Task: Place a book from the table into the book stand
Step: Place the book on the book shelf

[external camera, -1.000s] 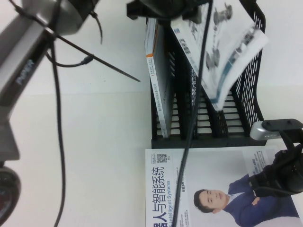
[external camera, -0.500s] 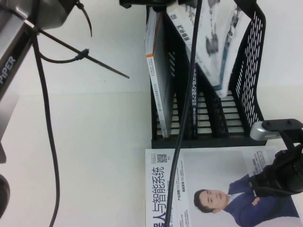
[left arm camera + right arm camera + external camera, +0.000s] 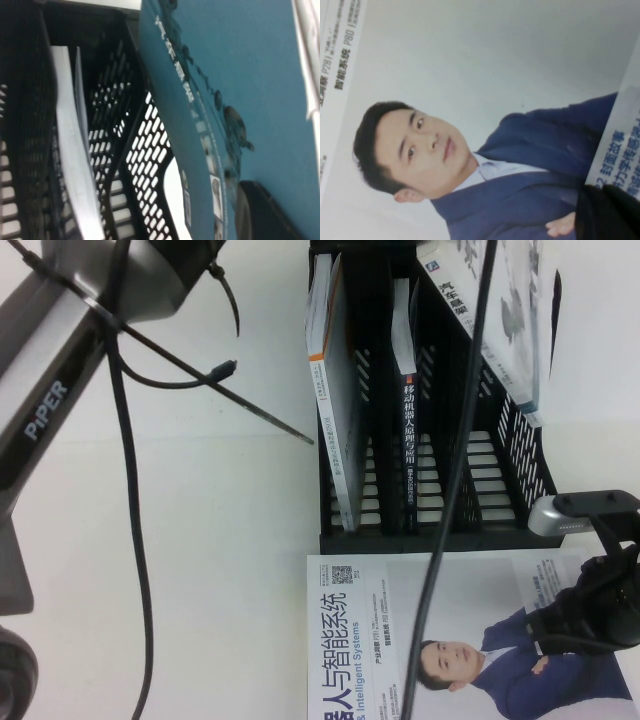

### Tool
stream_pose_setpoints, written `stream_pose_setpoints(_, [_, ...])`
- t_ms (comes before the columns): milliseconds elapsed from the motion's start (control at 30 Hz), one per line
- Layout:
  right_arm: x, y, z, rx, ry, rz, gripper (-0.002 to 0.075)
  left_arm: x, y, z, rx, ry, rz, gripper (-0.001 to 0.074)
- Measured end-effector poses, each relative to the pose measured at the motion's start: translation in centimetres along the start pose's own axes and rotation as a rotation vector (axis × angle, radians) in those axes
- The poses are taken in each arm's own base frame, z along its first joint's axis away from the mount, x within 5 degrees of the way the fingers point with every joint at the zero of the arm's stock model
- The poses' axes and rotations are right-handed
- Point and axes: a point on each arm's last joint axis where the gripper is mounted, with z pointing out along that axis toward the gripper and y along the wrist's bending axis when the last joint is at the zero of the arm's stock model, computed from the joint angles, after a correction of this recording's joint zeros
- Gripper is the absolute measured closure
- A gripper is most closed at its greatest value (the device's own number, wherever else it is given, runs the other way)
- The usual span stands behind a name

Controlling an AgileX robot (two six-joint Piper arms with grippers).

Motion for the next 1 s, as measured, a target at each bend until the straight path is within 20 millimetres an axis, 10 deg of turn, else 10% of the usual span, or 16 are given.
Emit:
stream_pose_setpoints(733, [0.1, 0.1, -0.1, -0.005, 0.014, 0.020, 0.0728, 1.0, 1.8, 2.6, -0.154, 0.047, -0.014, 0.0624])
stream_pose_setpoints(1000, [0.4, 0.9, -3.8, 0.011, -0.096, 0.020, 0.0728, 1.6, 1.4, 2.9, -0.155, 0.062, -0.005, 0.0624])
